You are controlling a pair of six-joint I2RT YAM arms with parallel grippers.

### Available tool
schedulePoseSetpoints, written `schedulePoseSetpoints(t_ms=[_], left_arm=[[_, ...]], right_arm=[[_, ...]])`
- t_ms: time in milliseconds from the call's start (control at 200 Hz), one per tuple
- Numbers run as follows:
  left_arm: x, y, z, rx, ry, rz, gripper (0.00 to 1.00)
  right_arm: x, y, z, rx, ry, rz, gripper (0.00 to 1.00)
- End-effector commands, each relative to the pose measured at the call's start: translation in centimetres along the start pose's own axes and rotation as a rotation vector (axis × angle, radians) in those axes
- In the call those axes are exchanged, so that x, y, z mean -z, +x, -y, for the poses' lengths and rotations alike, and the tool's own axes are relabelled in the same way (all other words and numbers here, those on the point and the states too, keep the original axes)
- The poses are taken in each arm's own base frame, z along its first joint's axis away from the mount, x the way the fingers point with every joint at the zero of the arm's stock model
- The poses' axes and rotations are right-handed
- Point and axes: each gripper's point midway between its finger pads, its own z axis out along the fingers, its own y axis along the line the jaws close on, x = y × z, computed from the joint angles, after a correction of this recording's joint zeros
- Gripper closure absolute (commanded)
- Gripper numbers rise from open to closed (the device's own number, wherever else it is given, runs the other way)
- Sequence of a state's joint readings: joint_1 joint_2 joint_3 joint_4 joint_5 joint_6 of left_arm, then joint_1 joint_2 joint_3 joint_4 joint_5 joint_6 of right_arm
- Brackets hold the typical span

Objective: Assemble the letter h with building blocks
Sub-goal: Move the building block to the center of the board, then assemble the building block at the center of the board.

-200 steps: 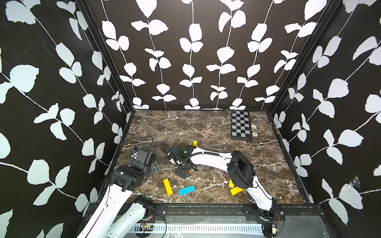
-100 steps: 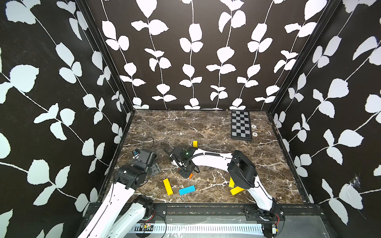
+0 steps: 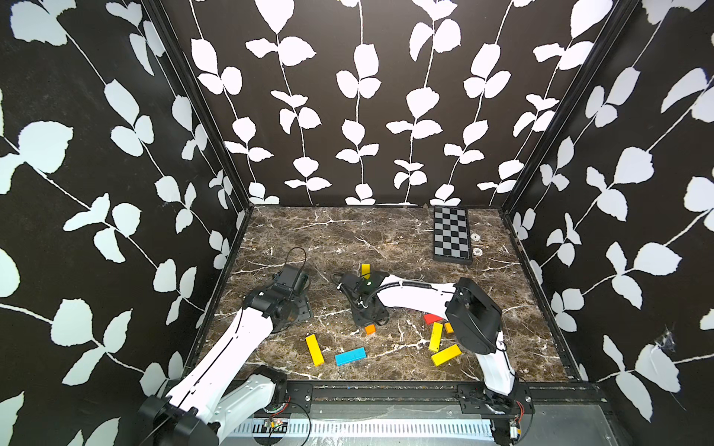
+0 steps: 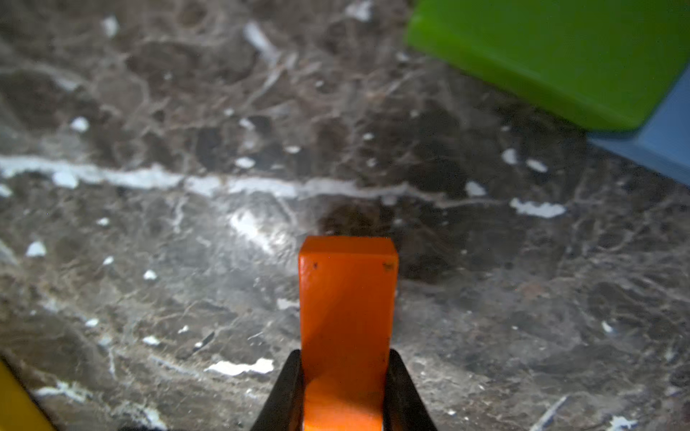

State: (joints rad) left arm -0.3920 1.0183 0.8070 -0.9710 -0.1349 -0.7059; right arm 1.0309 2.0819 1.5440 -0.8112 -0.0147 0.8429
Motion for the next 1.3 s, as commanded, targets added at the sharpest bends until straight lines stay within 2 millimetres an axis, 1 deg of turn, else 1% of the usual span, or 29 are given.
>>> schedulePoseSetpoints(t_ms=[0,20,55,90,110,130,150,190,295,345,400,515,600,685,745,860,925,1120,1160,1185,1205,1250,1295], left_arm=[[-0.6,-0.8,1.8,-0.069,0.064,-0.01,0.25],[-0.8,-0.7,1.9,-0.075,0.061,-0.02,0.26],[-1.2,-0.6,2.1,-0.085,0.061,-0.037,0.26],[-1.4,-0.5,2.3,-0.091,0.066,-0.048,0.27],[-1.5,-0.5,2.5,-0.095,0.072,-0.053,0.27],[-1.6,-0.5,2.6,-0.096,0.074,-0.056,0.27],[-1.6,-0.5,2.7,-0.097,0.079,-0.058,0.27],[-1.6,-0.6,2.8,-0.097,0.084,-0.054,0.27],[-1.4,-0.9,2.9,-0.103,0.093,-0.036,0.27],[-1.3,-0.9,2.8,-0.108,0.094,-0.033,0.27],[-1.4,-0.9,2.7,-0.111,0.092,-0.036,0.27],[-1.5,-0.9,2.4,-0.109,0.09,-0.043,0.27],[-1.4,-1.1,2.3,-0.101,0.094,-0.04,0.27],[-1.1,-1.4,2.2,-0.101,0.096,-0.027,0.27],[-1.0,-1.5,2.1,-0.102,0.092,-0.021,0.27],[-1.4,-1.3,1.9,-0.106,0.086,-0.035,0.27],[-1.7,-1.2,1.9,-0.106,0.084,-0.044,0.27],[-2.3,-0.8,2.0,-0.108,0.088,-0.055,0.27],[-2.5,-0.7,2.0,-0.109,0.093,-0.059,0.27],[-2.5,-0.7,2.1,-0.109,0.097,-0.06,0.27],[-2.6,-0.6,2.1,-0.109,0.098,-0.063,0.27],[-2.6,-0.6,2.2,-0.11,0.101,-0.066,0.27],[-2.6,-0.6,2.2,-0.111,0.102,-0.068,0.27]], right_arm=[[0.0,-1.1,0.4,-0.184,0.014,0.011,0.8],[0.0,-1.4,0.3,-0.185,0.015,0.01,0.78],[0.1,-1.7,0.4,-0.187,0.03,0.007,0.72],[0.2,-1.9,0.6,-0.189,0.045,-0.003,0.62],[0.2,-2.0,0.6,-0.187,0.047,-0.007,0.54],[0.3,-2.0,0.8,-0.189,0.056,-0.014,0.48],[0.3,-2.0,0.9,-0.188,0.065,-0.018,0.45],[0.3,-2.0,1.1,-0.184,0.076,-0.023,0.42],[0.0,-1.5,1.5,-0.181,0.082,-0.046,0.41],[-0.1,-1.3,1.7,-0.181,0.086,-0.051,0.43],[-0.4,-1.1,1.8,-0.18,0.088,-0.057,0.47],[-0.7,-1.5,1.8,-0.183,0.084,-0.058,0.56],[-1.0,-1.9,1.7,-0.19,0.082,-0.06,0.65],[-1.0,-2.5,1.7,-0.2,0.079,-0.056,0.7],[-0.9,-2.9,1.6,-0.208,0.074,-0.05,0.72],[-1.1,-3.4,1.1,-0.216,0.058,-0.054,0.72],[-1.3,-3.3,1.0,-0.215,0.056,-0.064,0.73],[-1.8,-3.3,1.5,-0.236,0.076,-0.071,0.72],[-1.9,-3.4,1.6,-0.242,0.076,-0.073,0.64],[-1.9,-3.4,1.6,-0.243,0.074,-0.074,0.55],[-1.8,-3.4,1.6,-0.243,0.074,-0.074,0.5],[-1.7,-3.5,1.5,-0.242,0.069,-0.071,0.48],[-1.6,-3.5,1.6,-0.244,0.07,-0.069,0.5]])
